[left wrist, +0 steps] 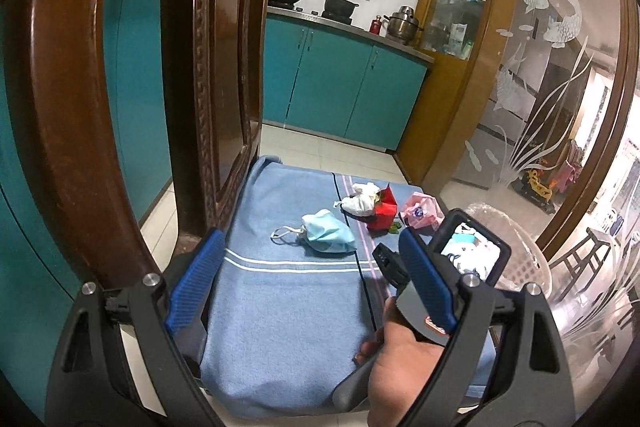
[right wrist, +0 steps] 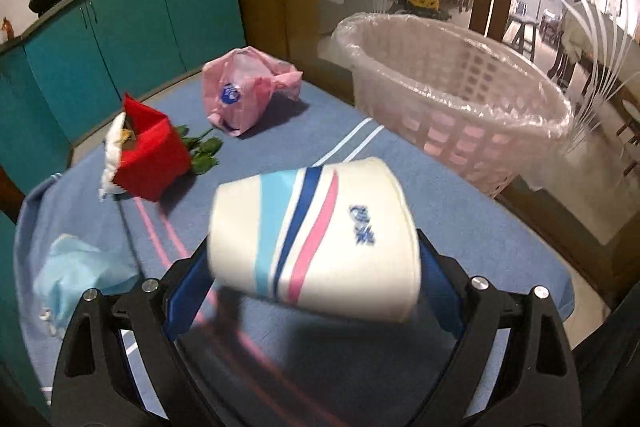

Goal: Collect trash
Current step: 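Grasp the blue face mask with the left gripper while the right gripper lifts the paper cup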

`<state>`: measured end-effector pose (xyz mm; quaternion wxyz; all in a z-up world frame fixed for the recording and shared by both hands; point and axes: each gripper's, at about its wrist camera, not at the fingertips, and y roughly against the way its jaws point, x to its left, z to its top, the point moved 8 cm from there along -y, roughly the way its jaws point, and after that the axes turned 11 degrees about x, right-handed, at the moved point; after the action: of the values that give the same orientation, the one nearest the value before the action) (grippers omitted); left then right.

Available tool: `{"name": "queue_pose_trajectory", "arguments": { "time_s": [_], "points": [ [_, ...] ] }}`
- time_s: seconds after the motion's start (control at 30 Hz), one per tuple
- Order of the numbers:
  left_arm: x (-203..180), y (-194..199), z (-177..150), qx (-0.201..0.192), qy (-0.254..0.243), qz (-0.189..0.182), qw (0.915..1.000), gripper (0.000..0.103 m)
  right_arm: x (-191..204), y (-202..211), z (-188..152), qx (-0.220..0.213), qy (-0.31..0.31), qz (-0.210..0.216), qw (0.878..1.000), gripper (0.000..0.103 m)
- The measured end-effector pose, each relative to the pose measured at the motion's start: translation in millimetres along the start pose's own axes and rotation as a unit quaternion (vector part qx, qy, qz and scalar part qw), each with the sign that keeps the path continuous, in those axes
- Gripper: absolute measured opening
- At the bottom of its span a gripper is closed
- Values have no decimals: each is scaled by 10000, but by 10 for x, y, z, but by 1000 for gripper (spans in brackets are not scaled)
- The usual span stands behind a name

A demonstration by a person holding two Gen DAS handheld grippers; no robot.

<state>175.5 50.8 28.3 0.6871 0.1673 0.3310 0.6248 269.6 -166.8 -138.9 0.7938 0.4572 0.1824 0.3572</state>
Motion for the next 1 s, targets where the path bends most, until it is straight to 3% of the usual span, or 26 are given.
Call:
{"name": "queue_pose_trajectory", "arguments": {
  "time_s": [0.1, 0.27, 0.4, 0.47, 0.57, 0.7, 0.83, 1.0],
  "points": [
    [-26, -13, -6, 26, -34, -6, 10000, 89, -55, -37, -6, 136, 23, 382, 9992, 86],
    [-37, -104, -41, 118, -80, 83, 9999, 89, -182, 203, 42, 102, 637, 1452, 9873, 85],
    [-52, -226, -103, 253, -143, 200, 9994, 89, -366, 484, 164, -10, 1555, 2164, 9638, 85],
    [-76, -308, -160, 355, -211, 272, 9988, 89, -469, 690, 239, -191, 2089, 2567, 9435, 85],
    [-146, -483, -278, 600, -351, 347, 9970, 89, -657, 932, 317, -659, 2768, 2619, 9222, 85],
    [-237, -776, -399, 863, -448, 476, 9941, 89, -878, 966, 454, -220, 2297, 3152, 9206, 85],
    [-318, -1276, -340, 1206, -247, 527, 9910, 89, -834, 1059, 505, -492, 2472, 3213, 9128, 85],
    [-392, -1941, -109, 1523, -32, 650, 9862, 87, -845, 1067, 468, -349, 2437, 3382, 9083, 85]
  ]
}}
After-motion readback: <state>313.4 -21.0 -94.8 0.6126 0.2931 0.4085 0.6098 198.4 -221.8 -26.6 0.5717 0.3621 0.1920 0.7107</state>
